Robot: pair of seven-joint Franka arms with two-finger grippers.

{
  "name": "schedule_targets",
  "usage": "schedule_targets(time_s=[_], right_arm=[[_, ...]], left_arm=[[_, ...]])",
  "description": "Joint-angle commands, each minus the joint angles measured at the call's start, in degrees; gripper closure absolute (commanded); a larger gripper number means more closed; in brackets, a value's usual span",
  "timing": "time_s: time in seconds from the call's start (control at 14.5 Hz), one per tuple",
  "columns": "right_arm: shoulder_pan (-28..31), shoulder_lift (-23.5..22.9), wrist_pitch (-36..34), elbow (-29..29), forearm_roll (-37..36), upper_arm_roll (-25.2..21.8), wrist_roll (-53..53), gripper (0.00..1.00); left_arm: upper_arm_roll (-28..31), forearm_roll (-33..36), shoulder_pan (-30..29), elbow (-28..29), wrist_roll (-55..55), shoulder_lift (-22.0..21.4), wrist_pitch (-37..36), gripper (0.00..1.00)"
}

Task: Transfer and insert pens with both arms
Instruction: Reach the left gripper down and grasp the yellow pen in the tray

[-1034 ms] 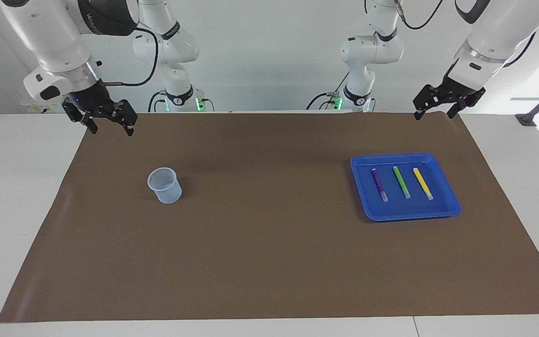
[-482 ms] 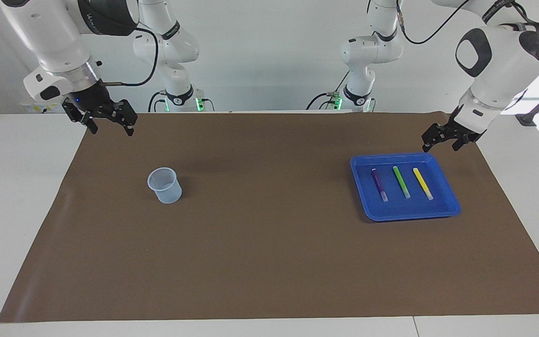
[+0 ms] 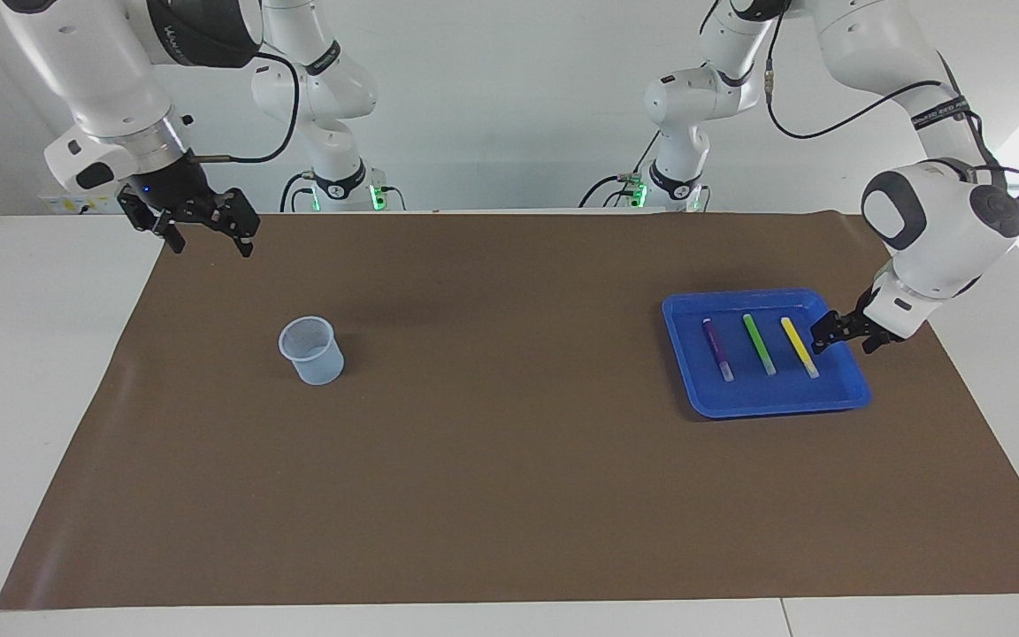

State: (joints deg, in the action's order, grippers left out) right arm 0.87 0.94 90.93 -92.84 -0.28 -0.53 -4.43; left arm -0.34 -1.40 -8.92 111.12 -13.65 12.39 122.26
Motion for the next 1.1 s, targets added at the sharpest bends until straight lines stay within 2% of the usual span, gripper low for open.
schedule_targets(time_s=[0.0,0.34,0.48,1.03], right_arm=[[0.10,0.91,0.13,-0.86,1.07,0.18,-0.93,0.00],[0.01,0.91,-0.05,-0.86,1.07,1.14,-0.31,0.00],[0.01,0.91,-0.05,-0.86,1.07,1.32,-0.31,0.00],[0.01,0.91,0.04,-0.86,1.16,2.02,-0.40,0.00]], left_arm=[[-0.19,-0.09,-0.40,5.23,-1.20,-1.92,4.12,0.09],[-0.10,-0.09,-0.49,8.92,-1.20,-2.10,4.39,0.14],[-0.02,-0.09,-0.58,9.20,-1.20,-2.02,4.30,0.19],[-0.02,-0.09,-1.63,11.04,-0.50,-1.66,4.48,0.27]])
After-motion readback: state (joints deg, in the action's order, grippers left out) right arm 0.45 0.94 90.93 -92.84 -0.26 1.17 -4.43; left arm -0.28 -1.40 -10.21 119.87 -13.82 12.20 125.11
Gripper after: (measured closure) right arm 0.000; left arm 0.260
